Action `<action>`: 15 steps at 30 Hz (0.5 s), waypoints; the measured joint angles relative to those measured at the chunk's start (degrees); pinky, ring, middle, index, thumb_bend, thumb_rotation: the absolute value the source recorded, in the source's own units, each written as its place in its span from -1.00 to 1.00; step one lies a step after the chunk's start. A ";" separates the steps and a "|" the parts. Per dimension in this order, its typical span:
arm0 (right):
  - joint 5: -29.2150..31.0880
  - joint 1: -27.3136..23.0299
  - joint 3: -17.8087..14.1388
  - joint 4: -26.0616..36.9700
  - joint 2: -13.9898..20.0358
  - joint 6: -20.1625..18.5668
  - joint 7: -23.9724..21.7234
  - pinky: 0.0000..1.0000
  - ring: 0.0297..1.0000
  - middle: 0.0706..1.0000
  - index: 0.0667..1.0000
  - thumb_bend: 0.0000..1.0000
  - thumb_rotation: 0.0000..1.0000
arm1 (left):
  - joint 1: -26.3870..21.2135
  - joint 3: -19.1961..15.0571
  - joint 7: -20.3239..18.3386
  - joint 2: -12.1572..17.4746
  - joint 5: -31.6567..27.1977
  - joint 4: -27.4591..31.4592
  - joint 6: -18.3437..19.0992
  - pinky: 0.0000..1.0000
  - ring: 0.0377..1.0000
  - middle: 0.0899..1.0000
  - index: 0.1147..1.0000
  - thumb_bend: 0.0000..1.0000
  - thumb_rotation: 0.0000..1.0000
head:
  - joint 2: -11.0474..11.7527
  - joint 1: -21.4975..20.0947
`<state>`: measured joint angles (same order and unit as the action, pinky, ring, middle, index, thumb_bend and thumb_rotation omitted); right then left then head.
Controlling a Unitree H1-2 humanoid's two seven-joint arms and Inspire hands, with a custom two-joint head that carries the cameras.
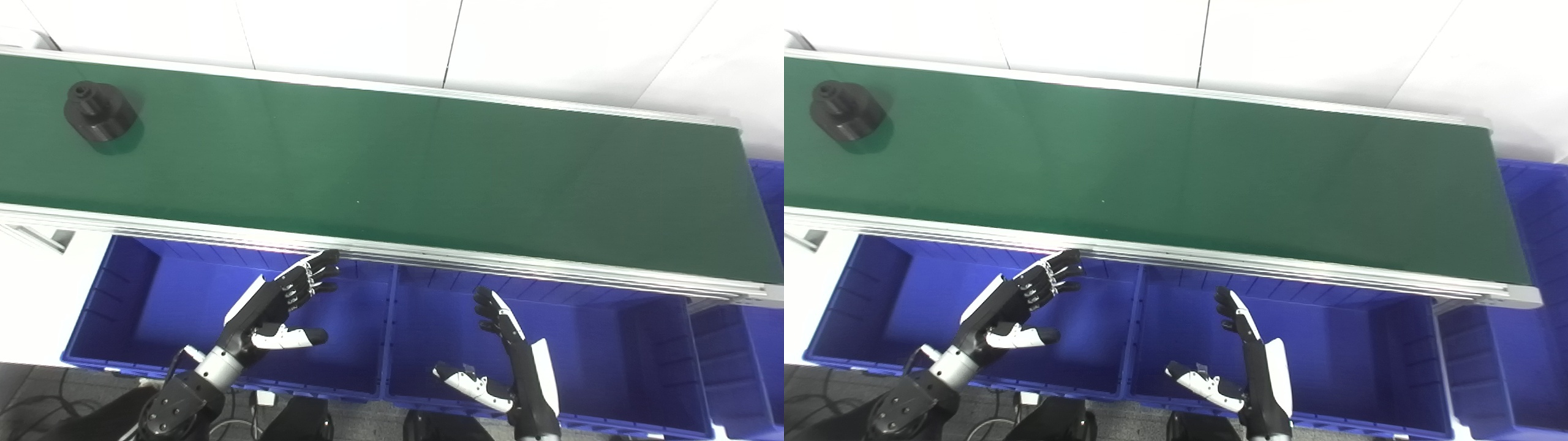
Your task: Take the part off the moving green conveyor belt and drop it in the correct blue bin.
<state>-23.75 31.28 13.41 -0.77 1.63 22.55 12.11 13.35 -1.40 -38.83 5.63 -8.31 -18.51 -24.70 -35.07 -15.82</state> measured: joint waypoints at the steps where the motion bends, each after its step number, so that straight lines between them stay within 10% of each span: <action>1: 0.03 -0.17 -0.02 -0.11 0.02 0.02 0.01 0.54 0.65 0.70 0.75 0.71 -0.09 | -0.24 -0.35 -0.40 -0.30 0.01 -0.49 0.00 0.68 0.77 0.82 0.73 0.58 -0.26 | 0.09 0.00; 15: 0.48 -1.24 0.28 -2.60 0.79 0.62 0.65 0.51 0.64 0.69 0.74 0.73 -0.15 | -0.70 -4.45 -4.61 -3.11 1.15 -1.17 0.00 0.65 0.75 0.78 0.71 0.61 -0.26 | 1.93 1.85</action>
<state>-23.26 30.04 13.69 -3.37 2.43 23.17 12.76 12.64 -5.85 -43.44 2.52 -7.16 -19.68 -24.70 -33.13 -13.97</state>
